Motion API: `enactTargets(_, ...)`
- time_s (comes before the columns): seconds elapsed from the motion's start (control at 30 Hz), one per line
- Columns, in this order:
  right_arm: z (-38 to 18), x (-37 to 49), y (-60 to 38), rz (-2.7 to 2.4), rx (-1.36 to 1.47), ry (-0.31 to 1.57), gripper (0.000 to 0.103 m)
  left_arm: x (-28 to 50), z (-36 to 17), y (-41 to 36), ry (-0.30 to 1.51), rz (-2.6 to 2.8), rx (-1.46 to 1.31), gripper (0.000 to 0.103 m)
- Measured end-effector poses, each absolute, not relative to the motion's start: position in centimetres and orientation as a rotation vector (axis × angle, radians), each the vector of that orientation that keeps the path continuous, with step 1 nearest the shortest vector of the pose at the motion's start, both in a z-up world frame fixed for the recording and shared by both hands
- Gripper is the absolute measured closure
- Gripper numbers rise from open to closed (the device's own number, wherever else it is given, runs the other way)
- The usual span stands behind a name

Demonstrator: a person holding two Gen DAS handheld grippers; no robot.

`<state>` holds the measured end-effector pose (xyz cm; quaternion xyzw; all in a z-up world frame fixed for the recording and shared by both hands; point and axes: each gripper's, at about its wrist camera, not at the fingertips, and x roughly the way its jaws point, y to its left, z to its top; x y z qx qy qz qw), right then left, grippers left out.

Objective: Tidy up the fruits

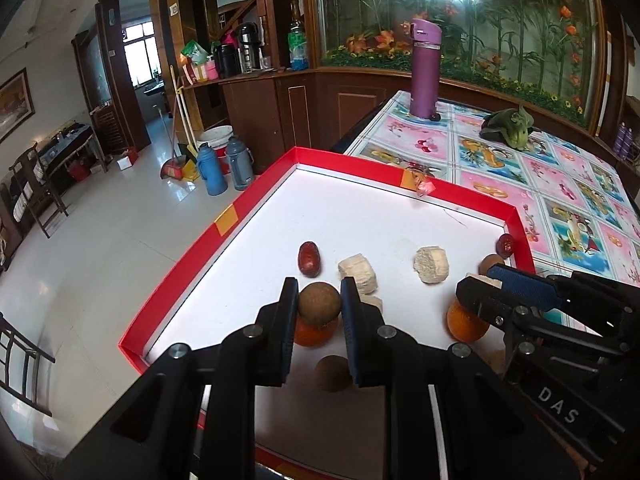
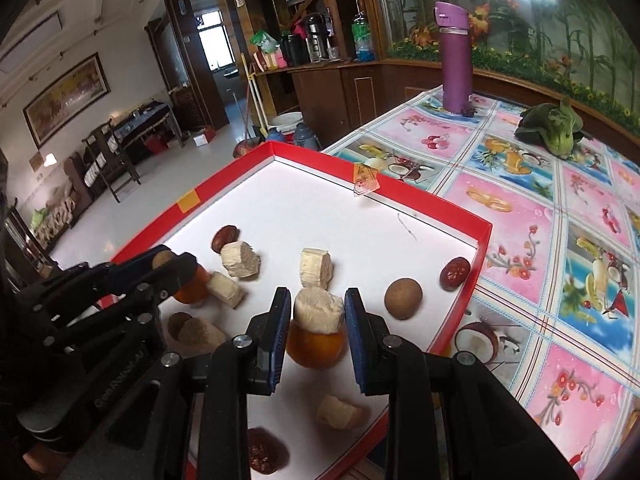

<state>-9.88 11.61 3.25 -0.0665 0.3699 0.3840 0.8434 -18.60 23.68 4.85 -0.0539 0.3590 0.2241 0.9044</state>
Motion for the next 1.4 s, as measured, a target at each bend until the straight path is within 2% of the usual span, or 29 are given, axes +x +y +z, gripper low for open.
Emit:
enactTargets(0.1,3.0,-9.7,11.5,0.804,-0.138,0.801,0.075,-18.6,4.7,23.8,0.756,0.456,-0.123,0.075)
enactTargets(0.17,3.1,-9.6,11.2,0.794,-0.137,0.804,0.068,-18.7,4.8,23.5,0.755,0.462,-0.112,0.053)
enactTargets(0.2,3.3,-9.7,11.0,0.792,-0.132,0.802,0.062,-18.8,4.9,23.4,0.75,0.468,-0.107,0.047)
enactTargets(0.23,3.4,-9.7,10.8,0.79,-0.127,0.796,0.061,-19.0,5.1,23.2,0.741,0.477,-0.098,0.039)
enactTargets(0.37,4.3,-10.1,9.8,0.776,-0.124,0.765,0.058,-19.5,6.1,22.7,0.712,0.49,-0.074,0.028)
enactTargets(0.53,5.5,-11.0,8.5,0.766,-0.118,0.732,0.056,-20.3,7.2,21.9,0.682,0.499,-0.056,0.019)
enactTargets(0.6,6.0,-11.5,8.0,0.766,-0.116,0.72,0.05,-20.6,7.7,21.6,0.669,0.501,-0.053,0.017)
enactTargets(0.77,7.4,-12.9,6.3,0.752,-0.115,0.672,0.042,-21.5,8.8,20.8,0.637,0.518,-0.041,0.006)
enactTargets(0.93,8.3,-14.1,4.2,0.737,-0.096,0.645,0.036,-22.4,9.8,20.1,0.61,0.532,-0.035,0.0)
enactTargets(1.27,8.6,-15.2,1.8,0.716,-0.05,0.633,0.026,-23.5,10.6,19.0,0.616,0.553,-0.038,0.0)
enactTargets(1.4,8.6,-15.7,1.3,0.721,-0.041,0.626,0.025,-24.0,11.0,18.5,0.61,0.568,-0.019,0.0)
